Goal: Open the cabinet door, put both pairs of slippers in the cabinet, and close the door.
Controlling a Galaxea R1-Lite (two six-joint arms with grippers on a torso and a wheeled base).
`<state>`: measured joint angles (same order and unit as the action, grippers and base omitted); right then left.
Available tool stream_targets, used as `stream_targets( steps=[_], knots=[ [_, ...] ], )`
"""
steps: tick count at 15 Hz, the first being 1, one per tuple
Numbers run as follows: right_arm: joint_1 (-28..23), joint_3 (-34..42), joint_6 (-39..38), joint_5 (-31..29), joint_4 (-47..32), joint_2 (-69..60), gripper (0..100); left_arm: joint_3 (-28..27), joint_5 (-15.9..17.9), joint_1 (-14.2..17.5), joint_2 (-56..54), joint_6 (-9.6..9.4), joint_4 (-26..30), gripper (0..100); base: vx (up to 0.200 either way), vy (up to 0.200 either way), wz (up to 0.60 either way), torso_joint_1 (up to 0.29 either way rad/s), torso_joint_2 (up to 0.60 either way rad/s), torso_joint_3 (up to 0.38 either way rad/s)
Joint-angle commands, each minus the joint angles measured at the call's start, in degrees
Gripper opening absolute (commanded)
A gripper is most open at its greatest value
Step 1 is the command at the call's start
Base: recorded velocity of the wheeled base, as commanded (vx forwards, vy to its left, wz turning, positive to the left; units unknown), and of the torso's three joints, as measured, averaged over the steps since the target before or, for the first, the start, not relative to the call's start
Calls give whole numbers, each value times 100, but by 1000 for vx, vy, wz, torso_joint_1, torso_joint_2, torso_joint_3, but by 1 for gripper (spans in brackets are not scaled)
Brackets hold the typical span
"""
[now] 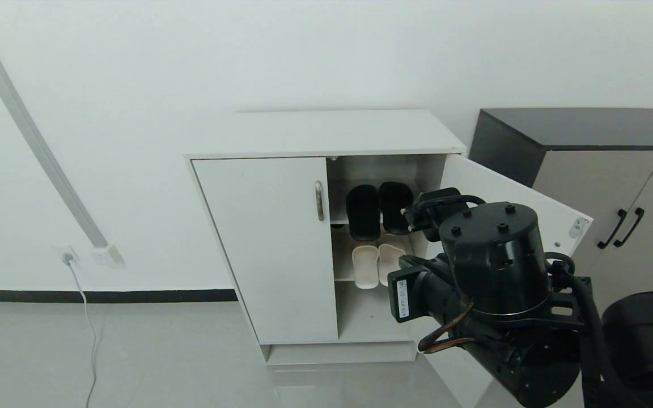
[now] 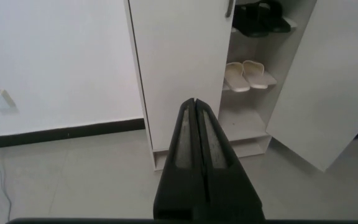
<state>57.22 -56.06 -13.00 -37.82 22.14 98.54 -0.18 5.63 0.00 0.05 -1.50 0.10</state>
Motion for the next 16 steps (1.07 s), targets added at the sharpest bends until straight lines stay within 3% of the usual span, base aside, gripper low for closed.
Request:
stream_targets(
  steps=[1,16],
  knots=[
    [8,-1,-1,2,1,8,0,1,-1,0,4,1,8,0,0,0,0,183,-491,-310],
    [8,-1,-1,2,-17,16,0,1,-1,0,4,9,-1,0,0,0,0,229,-549,-324]
  ],
)
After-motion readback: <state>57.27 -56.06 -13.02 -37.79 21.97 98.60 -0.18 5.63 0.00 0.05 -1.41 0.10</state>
